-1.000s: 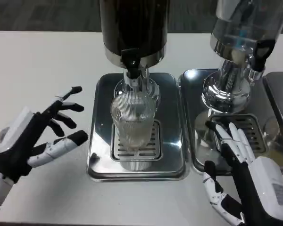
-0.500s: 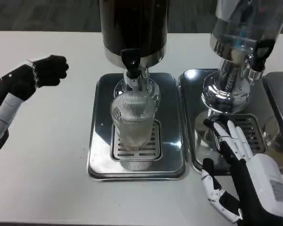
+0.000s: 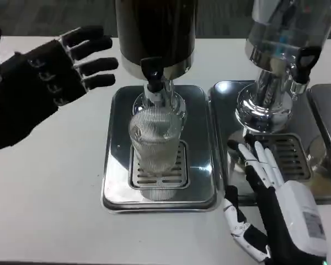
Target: Grasp the cup under the faucet to collect the drink, then remove the cup.
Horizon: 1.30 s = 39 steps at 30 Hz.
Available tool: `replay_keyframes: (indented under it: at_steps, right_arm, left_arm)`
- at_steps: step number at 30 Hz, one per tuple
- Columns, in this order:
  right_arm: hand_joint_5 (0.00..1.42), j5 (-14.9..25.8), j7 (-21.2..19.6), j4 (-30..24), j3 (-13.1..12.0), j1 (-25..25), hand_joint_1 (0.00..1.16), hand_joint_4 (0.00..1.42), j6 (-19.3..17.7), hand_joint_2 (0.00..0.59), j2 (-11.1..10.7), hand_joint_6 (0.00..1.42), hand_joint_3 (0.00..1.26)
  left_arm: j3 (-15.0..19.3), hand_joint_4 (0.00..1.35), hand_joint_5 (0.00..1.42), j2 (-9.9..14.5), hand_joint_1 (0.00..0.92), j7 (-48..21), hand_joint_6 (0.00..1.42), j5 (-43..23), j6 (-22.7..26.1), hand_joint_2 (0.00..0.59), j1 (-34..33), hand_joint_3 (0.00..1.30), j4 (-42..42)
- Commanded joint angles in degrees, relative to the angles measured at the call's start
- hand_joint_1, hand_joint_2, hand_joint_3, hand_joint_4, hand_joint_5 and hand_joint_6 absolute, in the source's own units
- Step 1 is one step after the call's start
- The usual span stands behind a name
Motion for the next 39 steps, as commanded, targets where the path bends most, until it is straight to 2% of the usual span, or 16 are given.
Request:
replay_keyframes:
  at_steps: [1, 8, 16, 27, 35, 39]
  right_arm:
    - [0.0, -0.25, -1.38, -0.37, 0.28, 0.76, 0.54, 0.0, 0.26, 0.583, 0.47, 0.34, 0.13]
    - [0.0, -0.3, -2.71, 0.38, 0.72, 1.26, 0.54, 0.01, 0.35, 0.583, 0.99, 0.34, 0.13]
    - [0.01, -0.34, -3.63, 0.87, 1.32, 1.1, 0.54, 0.01, 0.65, 0.583, 1.37, 0.34, 0.14]
    - [0.01, -0.06, -4.0, 1.29, 1.48, 0.56, 0.54, 0.01, 0.42, 0.583, 1.65, 0.34, 0.14]
    - [0.01, 0.26, -4.34, 2.33, 1.66, 0.16, 0.54, 0.02, 0.54, 0.583, 2.37, 0.34, 0.15]
    - [0.01, 0.57, -4.32, 2.73, 1.52, -0.05, 0.53, 0.02, 0.61, 0.583, 2.75, 0.34, 0.15]
  left_arm:
    - [0.12, 0.06, 0.14, 1.04, 0.0, -3.42, 0.15, 1.78, 6.39, 0.069, -5.36, 0.17, 3.69]
    - [-0.04, 0.06, 0.14, 0.35, 0.0, -5.37, 0.13, 6.26, 8.96, 0.068, -12.2, 0.17, 11.82]
    - [0.04, 0.07, 0.13, -1.72, 0.0, -7.1, 0.11, 11.6, 6.41, 0.063, -18.18, 0.18, 19.55]
    - [-1.81, 0.1, 0.14, -5.14, 0.0, -10.11, 0.12, 15.56, 5.64, 0.064, -20.3, 0.22, 19.03]
    - [-1.7, 0.1, 0.13, -5.53, 0.0, -9.09, 0.12, 17.48, 3.41, 0.063, -21.82, 0.24, 19.61]
    - [-1.21, 0.1, 0.13, -5.88, 0.0, -7.88, 0.12, 18.36, 0.8, 0.064, -21.84, 0.24, 19.28]
